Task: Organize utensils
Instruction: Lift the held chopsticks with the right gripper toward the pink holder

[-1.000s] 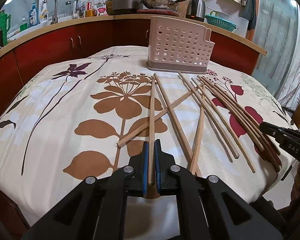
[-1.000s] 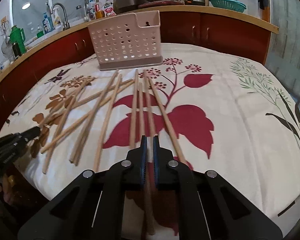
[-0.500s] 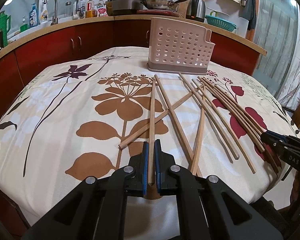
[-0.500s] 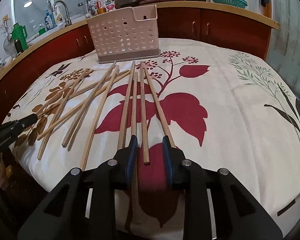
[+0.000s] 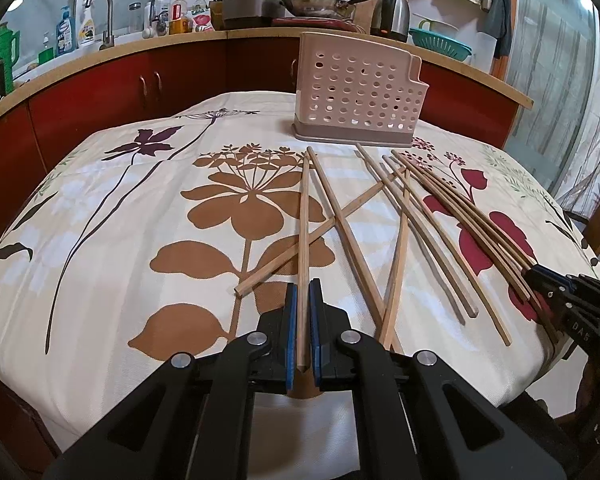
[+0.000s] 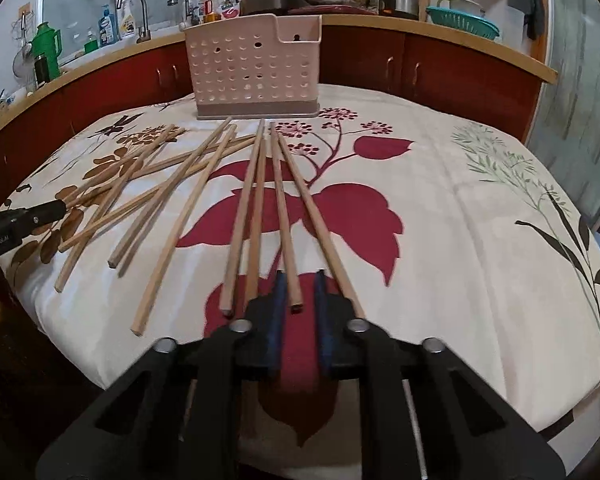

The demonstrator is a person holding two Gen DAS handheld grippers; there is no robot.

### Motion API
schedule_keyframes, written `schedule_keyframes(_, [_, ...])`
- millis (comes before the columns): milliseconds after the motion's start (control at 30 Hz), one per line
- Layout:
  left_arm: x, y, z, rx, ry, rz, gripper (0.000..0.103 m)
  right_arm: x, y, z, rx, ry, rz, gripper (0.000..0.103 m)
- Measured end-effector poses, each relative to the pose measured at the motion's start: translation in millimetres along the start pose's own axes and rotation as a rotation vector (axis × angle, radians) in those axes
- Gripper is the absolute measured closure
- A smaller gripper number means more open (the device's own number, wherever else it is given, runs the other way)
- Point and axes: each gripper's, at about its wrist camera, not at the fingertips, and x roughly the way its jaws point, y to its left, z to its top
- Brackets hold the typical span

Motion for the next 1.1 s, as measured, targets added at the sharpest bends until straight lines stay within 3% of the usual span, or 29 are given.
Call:
schedule_keyframes(433, [-17.8,-4.3,5.6,0.027,-0.055,0.017,0.096,-34.8,6.9,18.3,-0.017,-0.109,0.014,0.096])
schedule_keyframes(733, [-48.9,-9.7,17.6,0.048,-0.149,0.025,0.096,-73.0,8.3,40.3,-0.017,-0.228,0.016,0.096])
schedule_keyframes(1100, [-75.5,-11.8,31.2,0.064,-0.255,0.037,0.096,-91.6,13.2,51.6,-0.027,-0.285,0.022,0.096])
